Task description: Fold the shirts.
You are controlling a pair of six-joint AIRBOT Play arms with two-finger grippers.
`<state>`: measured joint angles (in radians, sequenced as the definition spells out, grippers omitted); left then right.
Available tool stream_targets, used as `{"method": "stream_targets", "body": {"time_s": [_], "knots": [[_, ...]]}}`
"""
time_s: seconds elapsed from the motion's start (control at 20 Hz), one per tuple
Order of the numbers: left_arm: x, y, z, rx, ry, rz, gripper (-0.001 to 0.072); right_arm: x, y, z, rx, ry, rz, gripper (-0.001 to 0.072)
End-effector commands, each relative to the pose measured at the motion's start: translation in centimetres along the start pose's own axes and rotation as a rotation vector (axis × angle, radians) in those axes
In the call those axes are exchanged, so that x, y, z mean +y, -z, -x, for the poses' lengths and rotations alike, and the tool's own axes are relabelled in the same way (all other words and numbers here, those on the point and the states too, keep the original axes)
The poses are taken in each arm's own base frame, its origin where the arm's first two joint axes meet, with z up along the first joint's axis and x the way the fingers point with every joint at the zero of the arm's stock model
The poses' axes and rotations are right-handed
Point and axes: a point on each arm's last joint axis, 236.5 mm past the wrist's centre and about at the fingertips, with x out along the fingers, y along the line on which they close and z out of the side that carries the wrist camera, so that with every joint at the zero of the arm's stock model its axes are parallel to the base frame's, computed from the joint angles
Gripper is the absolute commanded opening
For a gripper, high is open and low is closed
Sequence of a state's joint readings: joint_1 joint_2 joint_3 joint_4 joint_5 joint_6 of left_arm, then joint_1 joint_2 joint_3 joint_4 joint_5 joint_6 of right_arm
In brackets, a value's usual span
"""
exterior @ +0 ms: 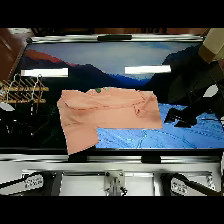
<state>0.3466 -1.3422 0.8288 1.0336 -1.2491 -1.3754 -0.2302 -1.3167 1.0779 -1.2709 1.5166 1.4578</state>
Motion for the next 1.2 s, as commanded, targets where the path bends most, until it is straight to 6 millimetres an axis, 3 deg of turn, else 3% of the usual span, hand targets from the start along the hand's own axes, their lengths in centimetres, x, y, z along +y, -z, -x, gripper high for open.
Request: {"method": "stream_targets", "body": {"time_s": [0.0, 0.15, 0.2, 0.25, 0.3, 0.55, 0.6, 0.7, 1.15], "knots": [[-2.3, -0.9, -3.0, -0.033, 0.078, 0.003, 0.0573, 0.1, 0.1, -0.3, -0.003, -0.012, -0.004, 0.0643], [-4.4, -1.0, -4.7, -0.029, 0.115, -0.021, 0.0571, -0.5, -0.1, -0.3, -0.009, 0.012, -0.022, 0.0643], [-4.7, -1.2, -4.9, -0.039, 0.112, -0.024, 0.0481, -1.0, -0.3, -0.3, -0.018, 0.033, -0.030, 0.0643], [-4.9, -1.3, -4.9, -0.044, 0.111, -0.020, 0.0283, -1.5, -0.4, -0.3, -0.026, 0.053, -0.032, 0.0643], [-4.9, -1.3, -4.9, -0.043, 0.113, -0.016, 0.0173, -2.0, -0.6, -0.5, -0.034, 0.067, -0.049, 0.0643], [-5.1, -0.9, -4.9, -0.031, 0.117, -0.021, 0.0101, -2.3, -0.8, -1.7, -0.049, 0.069, -0.062, 0.0643], [-5.1, -1.0, -4.7, -0.034, 0.118, -0.029, 0.0038, -2.3, -0.8, -1.7, -0.048, 0.072, -0.059, 0.0643], [-5.6, -1.3, -4.1, -0.055, 0.121, -0.047, 0.0037, -2.5, -0.7, -1.7, -0.047, 0.077, -0.057, 0.0643], [-7.4, -3.7, 4.8, -0.243, 0.131, -0.141, 0.0037, -2.4, -0.3, -1.7, -0.026, 0.074, -0.053, 0.0643]]}}
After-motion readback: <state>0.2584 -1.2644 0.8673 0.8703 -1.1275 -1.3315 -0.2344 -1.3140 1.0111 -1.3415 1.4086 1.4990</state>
